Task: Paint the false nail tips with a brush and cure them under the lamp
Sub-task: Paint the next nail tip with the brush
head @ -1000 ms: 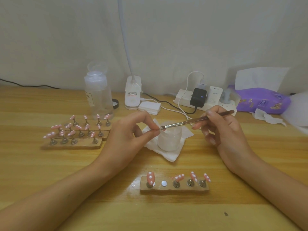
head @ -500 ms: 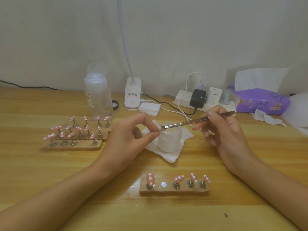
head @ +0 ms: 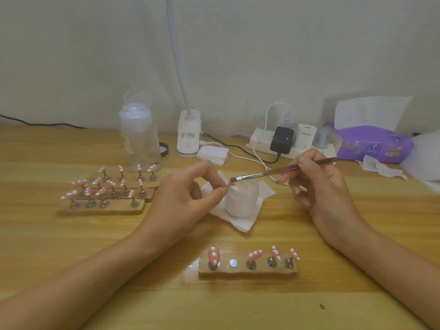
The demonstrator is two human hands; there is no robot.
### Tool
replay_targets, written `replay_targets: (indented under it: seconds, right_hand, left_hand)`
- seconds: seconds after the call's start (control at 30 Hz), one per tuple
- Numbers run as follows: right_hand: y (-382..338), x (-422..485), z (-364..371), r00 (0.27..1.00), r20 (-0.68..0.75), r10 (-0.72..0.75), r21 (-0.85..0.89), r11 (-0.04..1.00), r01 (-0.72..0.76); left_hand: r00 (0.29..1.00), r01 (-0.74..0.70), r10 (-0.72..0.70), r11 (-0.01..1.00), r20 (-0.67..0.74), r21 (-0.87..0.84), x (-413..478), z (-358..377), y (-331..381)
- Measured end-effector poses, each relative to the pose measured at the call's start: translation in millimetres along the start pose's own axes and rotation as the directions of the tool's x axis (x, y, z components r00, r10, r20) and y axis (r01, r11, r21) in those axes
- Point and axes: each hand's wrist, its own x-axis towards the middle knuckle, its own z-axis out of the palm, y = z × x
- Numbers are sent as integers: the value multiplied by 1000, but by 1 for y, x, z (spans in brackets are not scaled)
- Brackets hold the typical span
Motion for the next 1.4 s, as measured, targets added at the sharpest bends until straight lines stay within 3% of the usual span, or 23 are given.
replay_targets:
  seconds: [0.17,0.33,0.47,0.63,0.87,1.1,1.3,1.4]
  right_hand:
    - [2,2,-2,998,-51,33,-19,999,-34]
    - [2,1,0,1000,11,-13,-43,999,14]
    - [2,1,-2,999,-37,2,-51,999,-4]
    - [1,-1,2,997,27,-70,-44,996,71]
    - [3,-1,-1,999,1,-51,-113,992,50]
    - [-1,2,-6,995,-78,-65,16,998,66]
    - [-7,10,-18,971,-239,-23,53,998,37]
    - [-7,10,-17,976,-196,-90,117,987,114]
  left_hand:
    - [1000,-12,12,1000,-3,23,0,0,1]
    - [1000,-12,12,1000,3,16,0,0,0]
    - [1000,-24,23,1000,6,18,0,0,0]
    - [1000,-25,25,999,7,21,0,0,0]
    - [1000,-26,26,1000,8,11,0,1,-1]
    - [1000,-29,29,999,2,20,0,0,-1]
    - [1000,-25,25,999,-1,33,0,0,-1]
    - [1000,-17,17,1000,2,24,0,0,-2]
